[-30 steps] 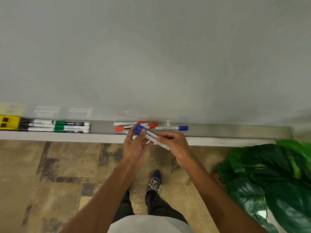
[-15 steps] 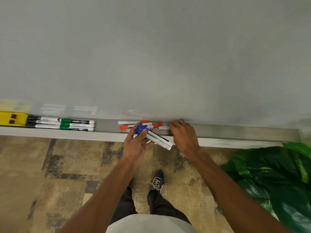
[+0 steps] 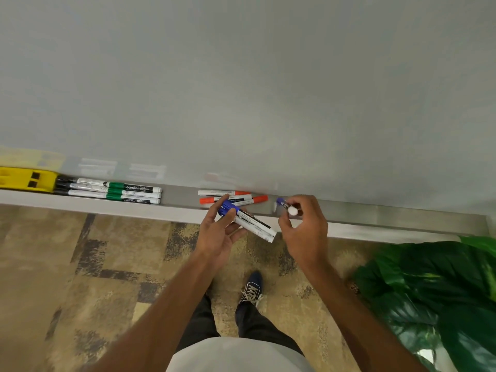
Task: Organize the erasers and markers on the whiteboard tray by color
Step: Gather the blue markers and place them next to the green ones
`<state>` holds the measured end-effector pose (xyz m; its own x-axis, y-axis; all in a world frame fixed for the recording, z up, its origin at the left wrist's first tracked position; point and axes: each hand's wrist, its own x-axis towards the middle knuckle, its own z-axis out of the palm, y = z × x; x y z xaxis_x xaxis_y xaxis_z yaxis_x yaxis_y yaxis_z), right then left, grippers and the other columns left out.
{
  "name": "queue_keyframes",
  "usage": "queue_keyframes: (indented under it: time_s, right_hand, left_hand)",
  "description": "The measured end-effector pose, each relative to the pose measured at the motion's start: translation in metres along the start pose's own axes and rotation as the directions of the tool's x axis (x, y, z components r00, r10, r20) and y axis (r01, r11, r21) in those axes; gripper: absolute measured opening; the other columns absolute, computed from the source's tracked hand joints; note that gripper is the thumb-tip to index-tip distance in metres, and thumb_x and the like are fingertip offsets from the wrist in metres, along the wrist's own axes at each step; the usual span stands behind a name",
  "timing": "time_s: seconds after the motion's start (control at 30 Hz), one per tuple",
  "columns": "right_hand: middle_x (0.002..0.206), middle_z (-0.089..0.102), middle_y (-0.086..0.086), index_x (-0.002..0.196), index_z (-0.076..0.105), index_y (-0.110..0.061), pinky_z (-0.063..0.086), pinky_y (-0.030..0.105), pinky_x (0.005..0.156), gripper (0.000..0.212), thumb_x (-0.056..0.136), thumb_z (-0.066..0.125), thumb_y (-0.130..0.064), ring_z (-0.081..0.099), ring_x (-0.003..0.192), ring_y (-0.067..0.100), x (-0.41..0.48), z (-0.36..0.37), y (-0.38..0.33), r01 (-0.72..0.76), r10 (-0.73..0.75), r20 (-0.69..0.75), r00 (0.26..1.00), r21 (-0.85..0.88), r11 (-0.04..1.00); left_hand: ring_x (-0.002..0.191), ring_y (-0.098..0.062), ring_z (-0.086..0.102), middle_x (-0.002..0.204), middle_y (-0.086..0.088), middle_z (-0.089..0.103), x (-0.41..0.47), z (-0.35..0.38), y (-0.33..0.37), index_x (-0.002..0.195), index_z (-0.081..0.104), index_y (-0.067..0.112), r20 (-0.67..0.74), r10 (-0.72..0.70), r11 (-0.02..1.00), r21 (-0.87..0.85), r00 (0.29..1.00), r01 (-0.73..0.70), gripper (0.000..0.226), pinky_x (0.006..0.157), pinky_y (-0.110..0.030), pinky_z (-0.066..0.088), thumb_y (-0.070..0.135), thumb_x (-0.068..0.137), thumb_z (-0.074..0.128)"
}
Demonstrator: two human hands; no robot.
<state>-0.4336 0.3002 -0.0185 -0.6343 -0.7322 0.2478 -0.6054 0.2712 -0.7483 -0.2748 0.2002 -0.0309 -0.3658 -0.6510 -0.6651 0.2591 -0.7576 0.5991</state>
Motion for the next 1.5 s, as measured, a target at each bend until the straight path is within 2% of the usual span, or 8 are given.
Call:
queue_keyframes:
  time_s: [0.07, 0.2, 0.3, 0.47, 0.87, 1.07, 1.2, 1.5]
  right_hand:
    - [0.09, 0.067, -0.005, 0.094, 0.064, -0.017, 0.056, 0.02, 0.071, 0.026, 0.075, 0.076, -0.002, 0.065, 0.08, 0.012, -0.005, 0.003, -0.018, -0.27, 0.291, -0.041, 0.956, 0.266, 0.925]
    - [0.078, 0.073, 0.005, 0.086, 0.07, -0.011, 0.06, 0.033, 0.067, 0.024, 0.074, 0.074, 0.01, 0.069, 0.074, 0.024, -0.003, 0.019, -0.039, -0.599, 0.705, 0.199, 0.681, 0.705, 0.379]
    - [0.078, 0.074, 0.011, 0.089, 0.071, -0.006, 0.059, 0.033, 0.06, 0.021, 0.075, 0.074, 0.009, 0.072, 0.071, 0.025, -0.006, 0.03, -0.052, -0.68, 0.736, 0.434, 0.519, 0.731, 0.048]
    - [0.088, 0.073, 0.013, 0.094, 0.068, -0.009, 0.05, 0.032, 0.063, 0.02, 0.078, 0.075, -0.001, 0.067, 0.075, 0.024, -0.013, 0.05, -0.067, -0.775, 0.735, 0.578, 0.354, 0.622, -0.117]
    - [0.081, 0.077, 0.006, 0.077, 0.077, -0.014, 0.059, 0.037, 0.067, 0.005, 0.079, 0.081, -0.017, 0.072, 0.079, 0.025, -0.016, 0.076, -0.081, -0.852, 0.643, 0.564, 0.519, 0.282, 0.441]
    - [0.101, 0.073, -0.003, 0.103, 0.073, -0.015, 0.054, 0.03, 0.076, 0.018, 0.087, 0.071, -0.024, 0.067, 0.091, 0.012, 0.002, 0.083, -0.07, -0.055, 0.102, 0.284, 0.953, -0.167, 0.984]
    - [0.105, 0.07, 0.008, 0.111, 0.068, -0.007, 0.056, 0.037, 0.069, 0.039, 0.074, 0.071, 0.004, 0.068, 0.087, 0.027, 0.018, 0.093, -0.064, 0.444, -0.207, 0.462, 0.862, -0.491, 0.75]
    - [0.115, 0.061, 0.009, 0.113, 0.064, -0.008, 0.051, 0.033, 0.057, 0.04, 0.074, 0.073, -0.003, 0.068, 0.07, 0.022, 0.033, 0.105, -0.077, 0.618, 0.003, 0.723, 0.69, -0.592, 0.518]
  left_hand:
    - [0.111, -0.041, 0.068, 0.118, -0.023, 0.07, -0.002, -0.004, 0.002, 0.131, 0.065, 0.022, 0.006, -0.013, 1.0, -0.017, 1.0, 0.013, 0.043, 0.078, -0.042, 0.063, 0.001, 0.093, 0.061]
    - [0.1, -0.035, 0.073, 0.113, -0.018, 0.072, -0.006, -0.009, 0.006, 0.131, 0.064, 0.021, 0.026, -0.014, 0.999, -0.041, 1.0, 0.015, 0.044, 0.076, -0.043, 0.063, 0.001, 0.092, 0.061]
    - [0.09, -0.029, 0.076, 0.106, -0.015, 0.076, -0.007, -0.011, 0.008, 0.134, 0.062, 0.019, 0.025, -0.006, 0.997, -0.078, 1.0, 0.008, 0.044, 0.069, -0.038, 0.062, -0.001, 0.094, 0.059]
    - [0.085, -0.027, 0.076, 0.102, -0.014, 0.077, -0.007, -0.019, 0.015, 0.127, 0.064, 0.021, -0.01, 0.021, 0.989, -0.144, 1.0, -0.022, 0.041, 0.066, -0.036, 0.062, -0.002, 0.093, 0.058]
    - [0.087, -0.03, 0.076, 0.109, -0.027, 0.072, -0.002, -0.041, 0.036, 0.127, 0.065, 0.017, -0.15, 0.143, 0.987, -0.044, 0.978, -0.151, 0.047, 0.068, -0.036, 0.063, -0.006, 0.085, 0.069]
    - [0.091, -0.033, 0.076, 0.114, -0.025, 0.071, 0.007, -0.058, 0.048, 0.123, 0.067, 0.019, -0.283, 0.11, 0.99, -0.057, 0.953, -0.131, 0.049, 0.068, -0.037, 0.063, -0.006, 0.081, 0.074]
    - [0.1, -0.038, 0.073, 0.119, -0.027, 0.069, 0.005, -0.071, 0.052, 0.117, 0.066, 0.022, -0.303, 0.073, 0.992, -0.079, 0.95, -0.101, 0.044, 0.089, -0.053, 0.059, -0.006, 0.083, 0.072]
    - [0.092, -0.035, 0.076, 0.119, -0.022, 0.07, -0.005, -0.087, 0.055, 0.126, 0.061, 0.016, -0.33, 0.06, 0.993, -0.077, 0.942, -0.09, 0.047, 0.09, -0.056, 0.058, -0.009, 0.087, 0.068]
